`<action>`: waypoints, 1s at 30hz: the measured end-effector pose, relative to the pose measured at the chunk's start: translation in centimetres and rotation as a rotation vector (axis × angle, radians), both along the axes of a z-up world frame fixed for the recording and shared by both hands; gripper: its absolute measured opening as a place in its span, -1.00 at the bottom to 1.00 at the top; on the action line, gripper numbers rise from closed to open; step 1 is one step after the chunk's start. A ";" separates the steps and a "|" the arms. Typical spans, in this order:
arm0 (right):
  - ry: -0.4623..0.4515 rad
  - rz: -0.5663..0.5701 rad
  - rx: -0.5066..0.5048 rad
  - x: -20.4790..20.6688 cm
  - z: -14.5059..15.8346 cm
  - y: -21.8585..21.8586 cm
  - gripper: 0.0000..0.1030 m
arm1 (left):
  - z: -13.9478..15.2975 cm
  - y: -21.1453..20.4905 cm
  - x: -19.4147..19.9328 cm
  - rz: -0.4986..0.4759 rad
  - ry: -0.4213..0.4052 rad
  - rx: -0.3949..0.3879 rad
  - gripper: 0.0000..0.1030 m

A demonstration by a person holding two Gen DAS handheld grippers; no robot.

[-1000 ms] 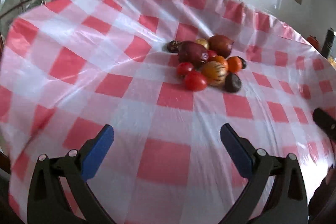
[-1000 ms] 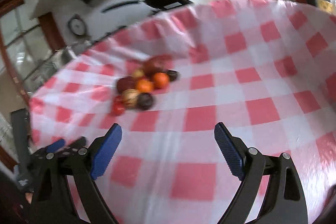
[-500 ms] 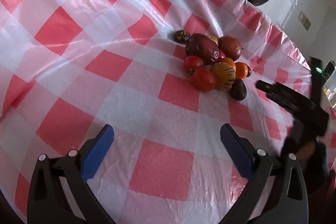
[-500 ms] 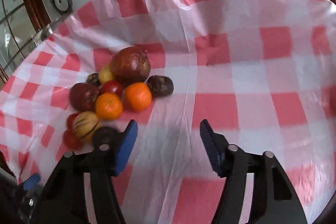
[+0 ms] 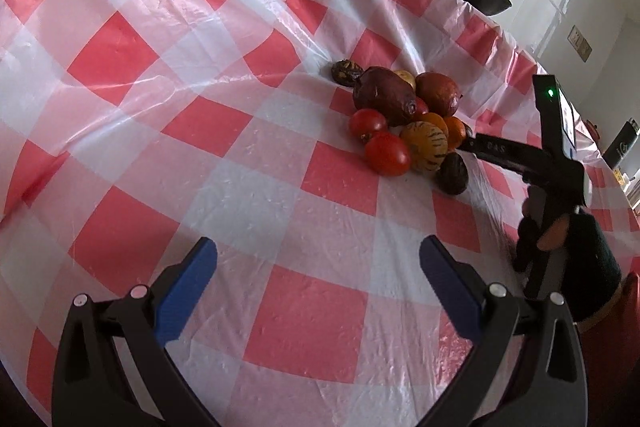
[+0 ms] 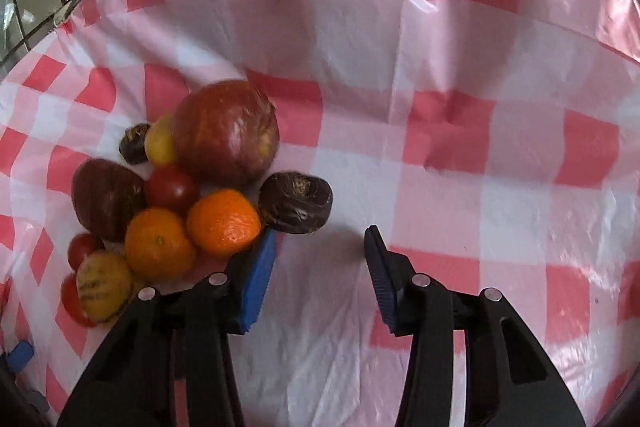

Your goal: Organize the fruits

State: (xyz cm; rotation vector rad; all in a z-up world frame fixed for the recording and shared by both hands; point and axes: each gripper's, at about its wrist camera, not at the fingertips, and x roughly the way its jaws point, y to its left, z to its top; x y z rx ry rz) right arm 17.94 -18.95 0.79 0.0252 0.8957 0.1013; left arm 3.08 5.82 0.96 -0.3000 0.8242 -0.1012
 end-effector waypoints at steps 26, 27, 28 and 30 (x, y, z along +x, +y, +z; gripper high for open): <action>-0.035 0.118 0.228 -10.7 1.1 0.0 -0.59 | 0.2 0.0 -0.2 0.001 -0.003 -0.001 0.97; -0.053 0.153 0.198 -10.7 1.5 1.4 -0.39 | 0.1 0.0 -0.1 0.001 -0.001 0.001 0.97; -0.076 0.179 0.166 -10.3 1.9 2.7 -0.26 | 0.1 0.0 -0.1 0.001 0.000 0.001 0.97; -0.107 0.213 0.143 -9.6 2.8 4.8 0.08 | 0.1 0.0 -0.2 0.002 -0.001 0.000 0.97</action>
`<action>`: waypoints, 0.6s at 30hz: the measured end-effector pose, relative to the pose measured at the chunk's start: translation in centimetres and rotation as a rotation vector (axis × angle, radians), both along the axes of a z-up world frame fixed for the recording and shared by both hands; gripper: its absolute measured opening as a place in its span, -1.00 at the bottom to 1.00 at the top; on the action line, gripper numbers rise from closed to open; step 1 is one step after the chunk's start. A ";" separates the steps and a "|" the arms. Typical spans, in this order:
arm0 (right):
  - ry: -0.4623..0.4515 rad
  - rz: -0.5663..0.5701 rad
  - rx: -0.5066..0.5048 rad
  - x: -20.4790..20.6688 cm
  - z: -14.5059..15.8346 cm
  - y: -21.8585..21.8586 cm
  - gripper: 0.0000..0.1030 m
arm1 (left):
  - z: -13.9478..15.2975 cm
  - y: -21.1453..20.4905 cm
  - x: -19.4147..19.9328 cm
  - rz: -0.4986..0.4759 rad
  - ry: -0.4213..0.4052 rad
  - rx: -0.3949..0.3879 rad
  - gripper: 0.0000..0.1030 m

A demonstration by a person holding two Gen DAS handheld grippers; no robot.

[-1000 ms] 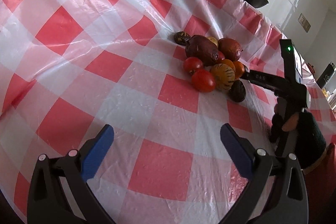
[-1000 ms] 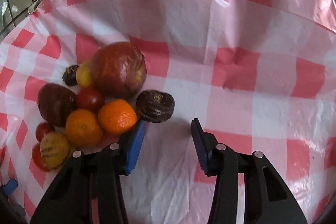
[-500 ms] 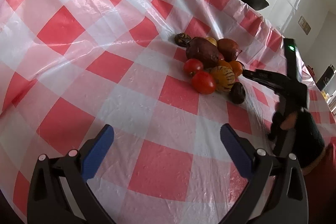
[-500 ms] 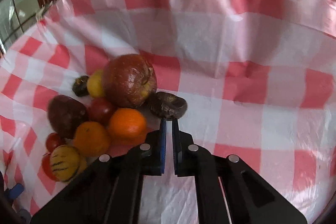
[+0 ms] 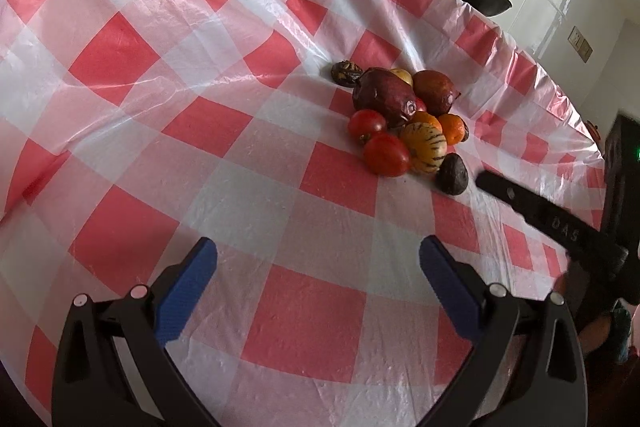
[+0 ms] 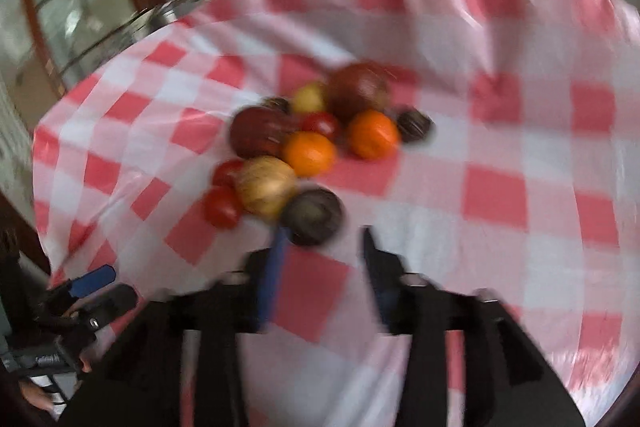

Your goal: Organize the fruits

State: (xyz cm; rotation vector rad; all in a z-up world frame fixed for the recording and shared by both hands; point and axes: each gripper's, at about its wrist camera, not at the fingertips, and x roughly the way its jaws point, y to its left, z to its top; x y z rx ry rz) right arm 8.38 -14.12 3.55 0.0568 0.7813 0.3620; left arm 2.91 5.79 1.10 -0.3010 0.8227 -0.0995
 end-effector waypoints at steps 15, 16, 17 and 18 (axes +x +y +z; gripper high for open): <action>0.095 0.151 -0.165 4.0 -0.6 4.9 -0.17 | 0.1 0.3 -0.3 -0.003 -0.011 -0.016 0.97; 0.101 0.168 -0.178 4.0 -0.6 4.9 -0.17 | 0.1 0.3 -0.3 -0.003 -0.011 -0.016 0.97; 0.112 0.182 -0.182 4.0 -0.5 4.7 -0.17 | 0.1 0.3 -0.3 -0.003 -0.011 -0.016 0.97; 0.127 0.197 -0.187 4.3 -0.4 4.7 -0.17 | 0.1 0.3 -0.3 -0.003 -0.010 -0.015 0.97</action>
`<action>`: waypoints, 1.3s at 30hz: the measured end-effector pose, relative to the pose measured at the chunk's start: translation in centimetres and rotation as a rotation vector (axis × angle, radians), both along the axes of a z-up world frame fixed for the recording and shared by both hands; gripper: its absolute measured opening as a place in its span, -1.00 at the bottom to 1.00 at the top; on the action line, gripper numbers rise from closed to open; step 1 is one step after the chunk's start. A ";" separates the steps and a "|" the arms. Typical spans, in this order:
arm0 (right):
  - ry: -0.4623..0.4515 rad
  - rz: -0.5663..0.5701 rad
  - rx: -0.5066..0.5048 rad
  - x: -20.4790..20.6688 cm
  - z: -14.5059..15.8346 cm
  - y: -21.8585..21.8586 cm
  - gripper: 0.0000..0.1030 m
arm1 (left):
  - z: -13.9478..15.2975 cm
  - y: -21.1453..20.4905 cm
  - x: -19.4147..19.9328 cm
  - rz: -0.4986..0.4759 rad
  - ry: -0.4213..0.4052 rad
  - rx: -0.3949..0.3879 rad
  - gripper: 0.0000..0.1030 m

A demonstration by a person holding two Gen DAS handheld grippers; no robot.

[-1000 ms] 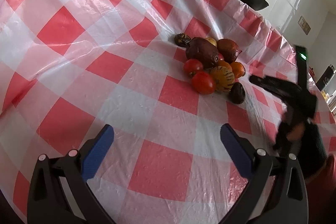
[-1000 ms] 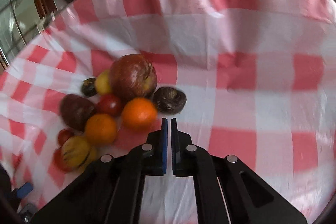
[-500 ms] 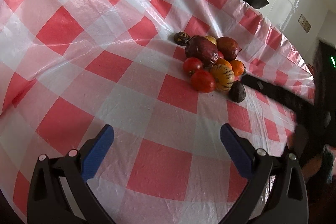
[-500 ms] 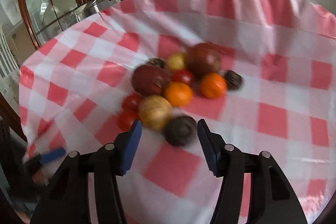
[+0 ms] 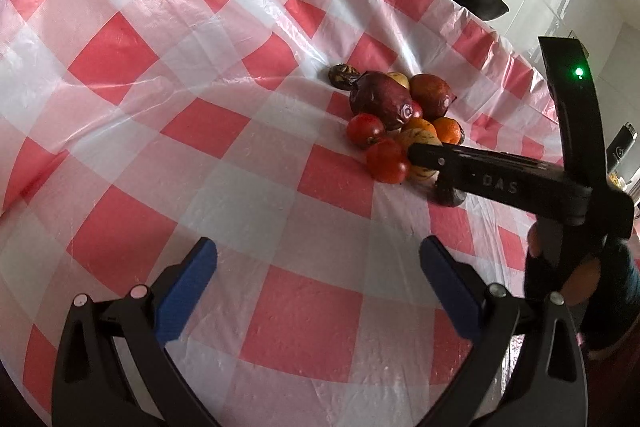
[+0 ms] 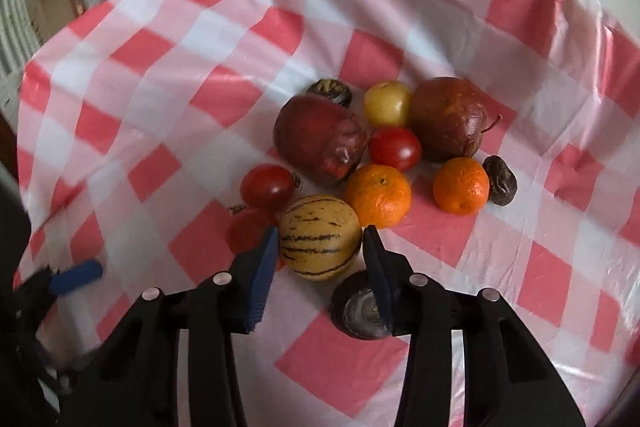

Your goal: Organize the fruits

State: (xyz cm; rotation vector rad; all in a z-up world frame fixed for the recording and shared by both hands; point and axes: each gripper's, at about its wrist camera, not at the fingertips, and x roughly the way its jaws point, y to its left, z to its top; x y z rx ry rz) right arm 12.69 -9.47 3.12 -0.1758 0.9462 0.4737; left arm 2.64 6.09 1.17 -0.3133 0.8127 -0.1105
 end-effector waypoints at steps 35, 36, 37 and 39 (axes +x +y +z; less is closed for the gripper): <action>-0.065 -0.288 0.109 -13.1 -1.1 -7.7 -0.16 | 0.1 -2.5 2.3 0.030 0.056 0.093 0.97; -0.060 -0.279 0.116 -13.0 -1.4 -7.6 -0.15 | 0.1 -3.3 3.2 0.024 0.066 0.123 0.96; -0.051 -0.272 0.111 -12.9 -1.7 -7.3 -0.15 | 0.0 -4.0 4.0 0.015 0.069 0.141 0.90; -0.048 -0.269 0.076 -12.8 -2.1 -6.8 -0.16 | -0.1 -5.2 5.9 0.012 0.076 0.167 0.74</action>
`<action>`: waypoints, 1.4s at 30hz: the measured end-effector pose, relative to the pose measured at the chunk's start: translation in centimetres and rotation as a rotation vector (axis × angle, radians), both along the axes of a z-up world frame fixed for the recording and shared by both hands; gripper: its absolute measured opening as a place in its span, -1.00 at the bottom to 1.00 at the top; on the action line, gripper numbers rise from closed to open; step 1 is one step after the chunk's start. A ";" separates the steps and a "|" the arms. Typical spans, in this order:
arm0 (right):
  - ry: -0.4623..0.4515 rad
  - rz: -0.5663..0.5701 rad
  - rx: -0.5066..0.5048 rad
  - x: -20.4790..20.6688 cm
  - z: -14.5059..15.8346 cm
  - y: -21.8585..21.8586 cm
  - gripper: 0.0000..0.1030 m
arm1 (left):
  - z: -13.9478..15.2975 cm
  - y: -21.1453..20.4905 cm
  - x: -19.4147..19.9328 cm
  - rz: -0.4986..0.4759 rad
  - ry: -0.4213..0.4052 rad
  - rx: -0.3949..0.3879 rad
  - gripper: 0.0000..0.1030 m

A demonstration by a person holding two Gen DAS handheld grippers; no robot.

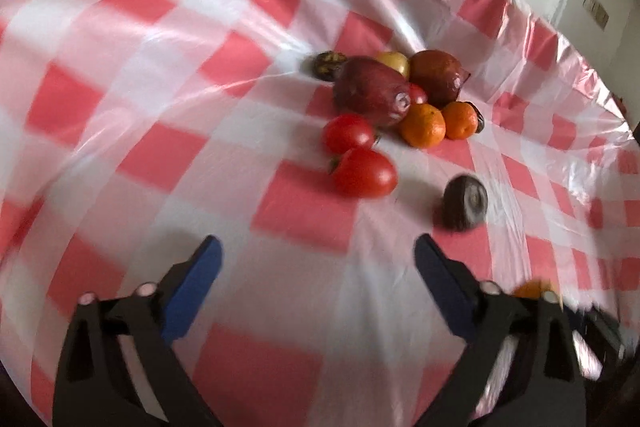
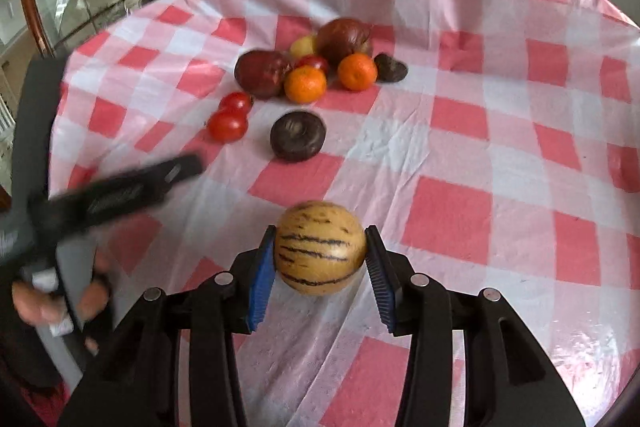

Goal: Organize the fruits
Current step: 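Grasp the red tomato with the left tool while the right tool holds the striped fruit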

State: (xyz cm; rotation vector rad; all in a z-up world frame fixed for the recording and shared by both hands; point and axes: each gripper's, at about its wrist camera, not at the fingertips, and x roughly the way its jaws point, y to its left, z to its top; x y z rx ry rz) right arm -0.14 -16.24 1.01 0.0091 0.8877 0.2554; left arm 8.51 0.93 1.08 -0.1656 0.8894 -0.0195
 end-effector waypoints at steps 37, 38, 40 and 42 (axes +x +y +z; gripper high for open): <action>0.011 -0.028 0.320 -0.2 0.0 -4.1 -0.18 | 1.8 0.1 -11.8 -0.002 -0.120 0.019 -0.18; 0.004 -0.054 0.319 -0.7 0.3 -4.2 -0.18 | 1.9 0.3 -12.8 -0.004 -0.123 0.026 -0.18; 0.019 -0.082 0.359 -1.8 0.3 -4.5 -0.18 | 2.1 0.8 -14.2 -0.009 -0.129 0.038 -0.18; 0.016 -0.089 0.387 -3.6 0.4 -4.0 -0.18 | 2.4 1.3 -15.9 -0.013 -0.142 0.061 -0.18</action>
